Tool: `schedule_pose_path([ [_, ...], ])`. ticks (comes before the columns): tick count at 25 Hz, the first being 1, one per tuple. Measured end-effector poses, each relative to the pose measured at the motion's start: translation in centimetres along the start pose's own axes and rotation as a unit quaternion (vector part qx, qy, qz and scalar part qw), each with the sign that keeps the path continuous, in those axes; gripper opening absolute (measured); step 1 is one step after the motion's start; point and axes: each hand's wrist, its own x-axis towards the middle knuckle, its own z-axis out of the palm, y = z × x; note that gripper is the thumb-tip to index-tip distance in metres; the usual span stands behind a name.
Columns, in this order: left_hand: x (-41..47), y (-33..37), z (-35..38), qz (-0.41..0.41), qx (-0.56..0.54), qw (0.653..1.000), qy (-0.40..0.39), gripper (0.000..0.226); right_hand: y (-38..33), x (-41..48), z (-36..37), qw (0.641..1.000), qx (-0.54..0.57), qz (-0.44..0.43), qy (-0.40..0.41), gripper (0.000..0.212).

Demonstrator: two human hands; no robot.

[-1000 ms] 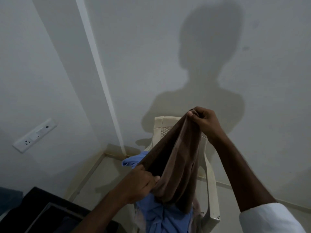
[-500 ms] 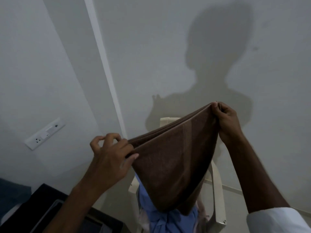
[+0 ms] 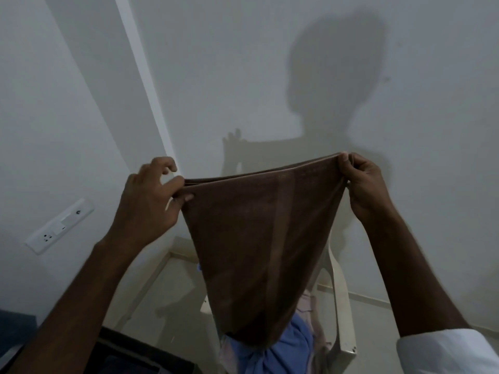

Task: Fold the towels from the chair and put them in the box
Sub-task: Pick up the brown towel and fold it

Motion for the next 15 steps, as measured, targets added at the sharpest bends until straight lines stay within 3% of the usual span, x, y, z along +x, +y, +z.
schedule_pose_path([
  [4,0.9,-0.3,1.0,-0.086,-0.196,0.977,0.005,0.018,-0.6,-0.1,-0.6,0.998,-0.038,-0.047,-0.024,0.047],
  [6,1.6,0.3,1.1,-0.12,-0.238,0.964,0.009,0.024,-1.0,0.1,-1.2,0.998,-0.048,-0.045,-0.022,0.048],
  [10,2.8,1.0,0.5,-0.15,-0.293,0.944,0.031,0.02,-2.7,0.4,-3.3,0.994,-0.061,-0.056,-0.073,0.038],
  [12,3.3,1.3,0.1,-0.154,-0.371,0.915,0.043,0.018,-3.3,0.9,-4.1,0.991,-0.095,-0.058,-0.075,0.029],
  [15,4.2,1.5,0.3,-0.165,-0.454,0.875,0.01,0.035,-3.1,2.0,-4.4,0.989,-0.122,-0.049,-0.065,0.028],
])
